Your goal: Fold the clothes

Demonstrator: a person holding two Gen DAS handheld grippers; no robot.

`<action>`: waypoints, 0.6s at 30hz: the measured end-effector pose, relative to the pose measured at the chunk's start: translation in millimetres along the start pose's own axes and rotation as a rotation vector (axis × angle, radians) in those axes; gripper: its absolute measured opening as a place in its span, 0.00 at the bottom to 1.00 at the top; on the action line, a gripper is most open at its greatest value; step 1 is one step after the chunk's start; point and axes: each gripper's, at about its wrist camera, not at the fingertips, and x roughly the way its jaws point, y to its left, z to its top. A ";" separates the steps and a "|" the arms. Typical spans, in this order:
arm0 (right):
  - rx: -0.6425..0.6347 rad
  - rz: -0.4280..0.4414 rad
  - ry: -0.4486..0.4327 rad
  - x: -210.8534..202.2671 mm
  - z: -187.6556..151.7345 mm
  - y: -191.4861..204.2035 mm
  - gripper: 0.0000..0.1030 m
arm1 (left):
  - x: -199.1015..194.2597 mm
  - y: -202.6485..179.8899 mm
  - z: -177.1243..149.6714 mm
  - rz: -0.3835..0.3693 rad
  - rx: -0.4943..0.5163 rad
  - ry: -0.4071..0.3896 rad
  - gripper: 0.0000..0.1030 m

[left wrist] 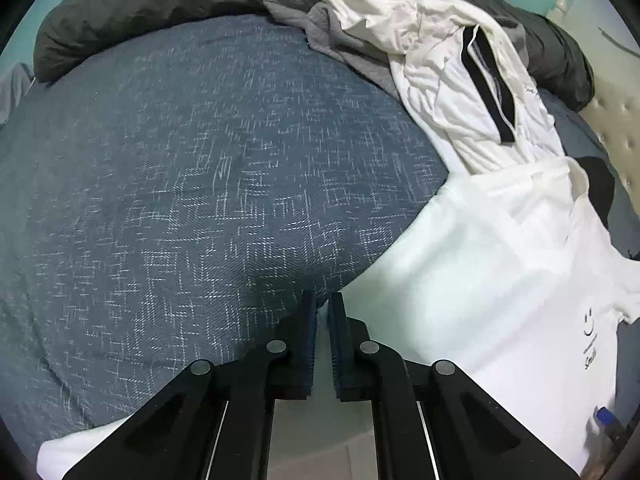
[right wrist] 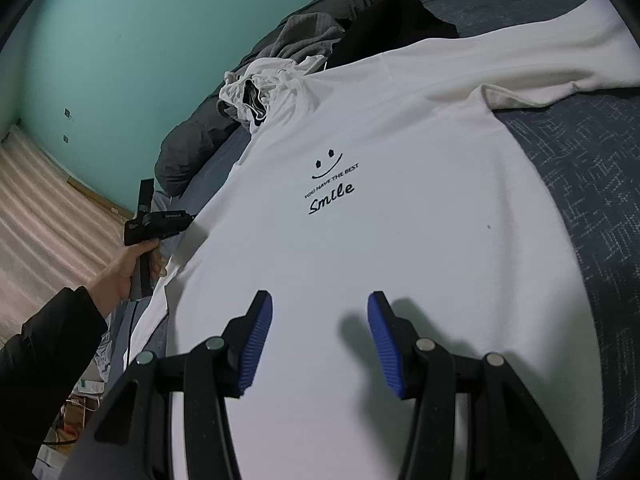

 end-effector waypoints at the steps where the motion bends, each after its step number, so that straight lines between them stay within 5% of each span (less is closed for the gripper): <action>1: 0.002 0.001 0.000 -0.2 -0.1 -0.2 0.49 | -3.1 0.5 0.2 -0.001 0.000 -0.009 0.05; 10: 0.011 0.006 -0.002 -0.9 -0.9 -2.1 0.49 | -28.9 -3.9 11.1 0.095 0.018 -0.106 0.05; 18: 0.018 0.008 -0.005 -2.1 0.8 -4.3 0.49 | 10.8 -11.3 29.7 0.173 0.038 -0.084 0.05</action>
